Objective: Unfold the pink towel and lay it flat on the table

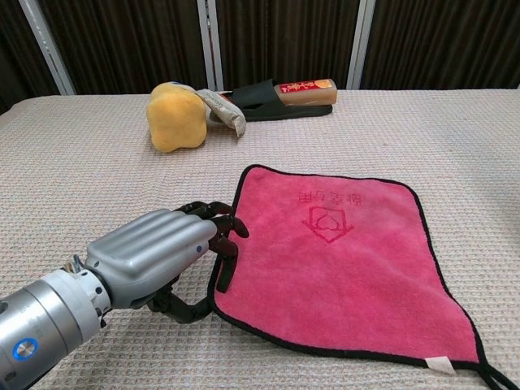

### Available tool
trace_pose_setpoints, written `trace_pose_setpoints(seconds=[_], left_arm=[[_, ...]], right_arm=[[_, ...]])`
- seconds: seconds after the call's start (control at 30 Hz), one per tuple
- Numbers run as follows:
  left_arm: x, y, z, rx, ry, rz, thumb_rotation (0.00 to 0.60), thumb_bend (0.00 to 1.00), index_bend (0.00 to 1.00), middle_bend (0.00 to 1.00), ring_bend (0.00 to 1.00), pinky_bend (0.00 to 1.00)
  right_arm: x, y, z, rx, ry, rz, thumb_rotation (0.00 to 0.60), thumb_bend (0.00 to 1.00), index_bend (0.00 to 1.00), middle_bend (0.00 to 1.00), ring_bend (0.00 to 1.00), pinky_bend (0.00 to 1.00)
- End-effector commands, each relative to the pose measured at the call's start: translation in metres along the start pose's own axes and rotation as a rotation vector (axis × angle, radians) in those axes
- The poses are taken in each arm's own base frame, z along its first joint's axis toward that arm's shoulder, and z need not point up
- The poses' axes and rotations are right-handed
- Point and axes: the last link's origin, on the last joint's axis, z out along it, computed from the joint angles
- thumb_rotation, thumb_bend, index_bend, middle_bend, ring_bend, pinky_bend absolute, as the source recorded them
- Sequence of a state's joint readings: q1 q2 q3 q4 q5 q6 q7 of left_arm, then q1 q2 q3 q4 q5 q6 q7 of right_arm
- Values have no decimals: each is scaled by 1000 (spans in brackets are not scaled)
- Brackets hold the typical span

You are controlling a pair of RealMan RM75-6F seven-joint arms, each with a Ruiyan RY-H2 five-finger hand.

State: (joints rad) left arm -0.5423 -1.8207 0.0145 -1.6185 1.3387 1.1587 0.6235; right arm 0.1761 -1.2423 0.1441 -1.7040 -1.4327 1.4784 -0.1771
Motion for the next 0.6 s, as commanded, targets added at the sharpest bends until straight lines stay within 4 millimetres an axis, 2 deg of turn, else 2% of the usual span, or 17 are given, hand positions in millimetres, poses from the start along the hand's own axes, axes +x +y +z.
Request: trace_pose_setpoints(seconds=[0.03,0.27,0.33,0.6], left_arm=[[0,-1,-1,0,-3,3,600,452,652,149,18,26],[0,-5,-4,1,-5,5,600,451,651,147,18,26],[-1,-6,-5,1,-11,11,600,435,620,141,18,26],[0,-11,-7,-12,-55,33,600,144,274,65,3,2]], right_arm=[[0,0,0,-1,-1,-2,600,472,10,52,0,61],[-1,-1,0,1,-3,-3,600,472,10,52,0,61],[-1,-1,0,1,-4,-6,600,472,10,52,0,61],[-1,-2,1,5,-5,-7,600,471,10,52,0,61]])
